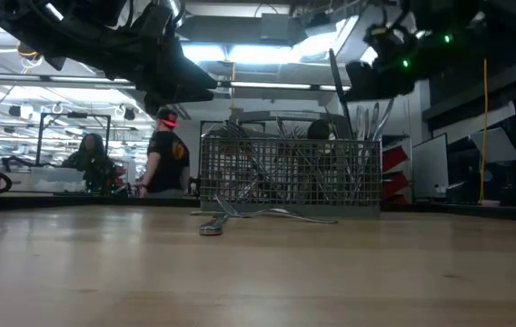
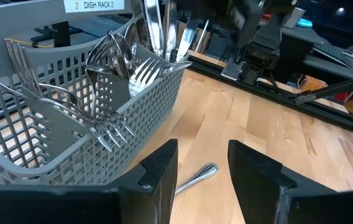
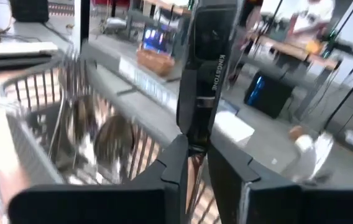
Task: Sort silverware
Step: Put the knife into the silverware rack
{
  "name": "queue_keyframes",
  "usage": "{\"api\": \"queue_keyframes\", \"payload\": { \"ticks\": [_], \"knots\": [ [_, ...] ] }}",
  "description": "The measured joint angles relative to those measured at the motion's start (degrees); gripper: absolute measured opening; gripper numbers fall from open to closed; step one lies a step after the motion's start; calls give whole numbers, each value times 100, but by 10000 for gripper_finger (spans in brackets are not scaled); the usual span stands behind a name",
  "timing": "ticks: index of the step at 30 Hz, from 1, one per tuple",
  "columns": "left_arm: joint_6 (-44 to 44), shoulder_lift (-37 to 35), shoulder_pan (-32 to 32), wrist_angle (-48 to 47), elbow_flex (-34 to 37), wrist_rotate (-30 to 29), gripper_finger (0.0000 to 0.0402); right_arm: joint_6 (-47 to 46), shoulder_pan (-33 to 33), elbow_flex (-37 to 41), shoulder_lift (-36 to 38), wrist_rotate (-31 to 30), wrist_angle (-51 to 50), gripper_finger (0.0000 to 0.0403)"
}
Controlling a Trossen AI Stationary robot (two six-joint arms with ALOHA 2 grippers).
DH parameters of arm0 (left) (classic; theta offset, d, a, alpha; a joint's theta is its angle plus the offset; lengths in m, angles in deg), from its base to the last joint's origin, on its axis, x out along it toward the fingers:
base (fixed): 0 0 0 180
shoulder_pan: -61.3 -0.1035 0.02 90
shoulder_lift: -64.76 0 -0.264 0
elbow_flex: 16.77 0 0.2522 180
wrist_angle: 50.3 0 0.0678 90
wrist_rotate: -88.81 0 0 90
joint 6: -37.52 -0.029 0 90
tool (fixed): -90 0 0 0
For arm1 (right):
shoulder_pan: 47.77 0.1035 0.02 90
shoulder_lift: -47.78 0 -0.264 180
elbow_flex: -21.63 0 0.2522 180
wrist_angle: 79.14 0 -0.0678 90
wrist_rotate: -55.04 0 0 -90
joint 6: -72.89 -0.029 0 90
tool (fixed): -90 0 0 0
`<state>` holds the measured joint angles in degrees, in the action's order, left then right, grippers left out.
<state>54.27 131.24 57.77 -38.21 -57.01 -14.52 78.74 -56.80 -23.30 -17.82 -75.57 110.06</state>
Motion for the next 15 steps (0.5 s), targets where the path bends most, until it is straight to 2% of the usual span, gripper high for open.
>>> {"api": "queue_keyframes", "payload": {
  "ticks": [7, 15],
  "knots": [
    [-24, 0, 0, 0, 0, 0, 133, -172, -40, 408, -4, 271, -2, 58],
    [-24, 0, -2, 4, 0, 0, 133, -384, -38, 436, -4, 576, -52, 58]
  ]
}}
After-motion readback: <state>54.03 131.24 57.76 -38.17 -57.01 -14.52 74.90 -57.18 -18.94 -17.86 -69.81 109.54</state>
